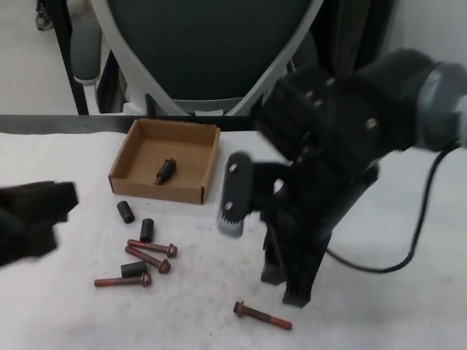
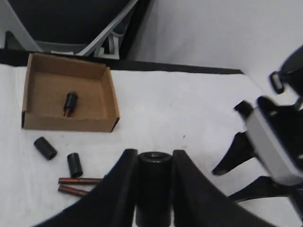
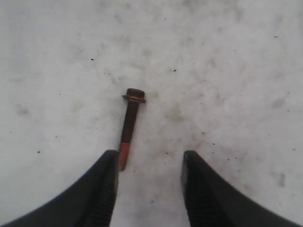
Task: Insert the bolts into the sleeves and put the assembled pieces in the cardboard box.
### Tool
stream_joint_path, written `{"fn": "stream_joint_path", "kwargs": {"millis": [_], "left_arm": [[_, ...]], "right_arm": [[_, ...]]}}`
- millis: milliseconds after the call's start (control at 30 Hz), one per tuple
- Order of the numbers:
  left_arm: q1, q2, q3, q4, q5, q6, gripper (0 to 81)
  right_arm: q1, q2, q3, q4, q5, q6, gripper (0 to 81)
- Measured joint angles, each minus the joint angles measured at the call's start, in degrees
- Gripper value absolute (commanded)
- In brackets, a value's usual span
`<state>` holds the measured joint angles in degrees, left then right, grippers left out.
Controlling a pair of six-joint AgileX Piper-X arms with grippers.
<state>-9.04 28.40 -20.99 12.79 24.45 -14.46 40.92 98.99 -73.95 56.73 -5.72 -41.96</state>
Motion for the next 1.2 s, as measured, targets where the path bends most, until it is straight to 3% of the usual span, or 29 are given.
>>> {"fn": "stream_joint_path", "kwargs": {"millis": [367, 567, 1200], "left_arm": [[0.0, -27.99, 8.27, 0.6, 3.4, 4.18, 0.8], [0.0, -28.49, 9.55, 8.93, 3.98, 13.74, 0.8], [0.0, -28.49, 9.55, 10.86, 11.49, 14.76, 0.8]], "right_arm": [[4.65, 5.32, 0.0, 2.7, 4.33, 0.66, 41.7], [5.29, 5.55, 0.0, 1.96, 4.51, 3.06, 41.7], [5.29, 11.71, -0.1, -3.45, 4.98, 3.52, 41.7]]}}
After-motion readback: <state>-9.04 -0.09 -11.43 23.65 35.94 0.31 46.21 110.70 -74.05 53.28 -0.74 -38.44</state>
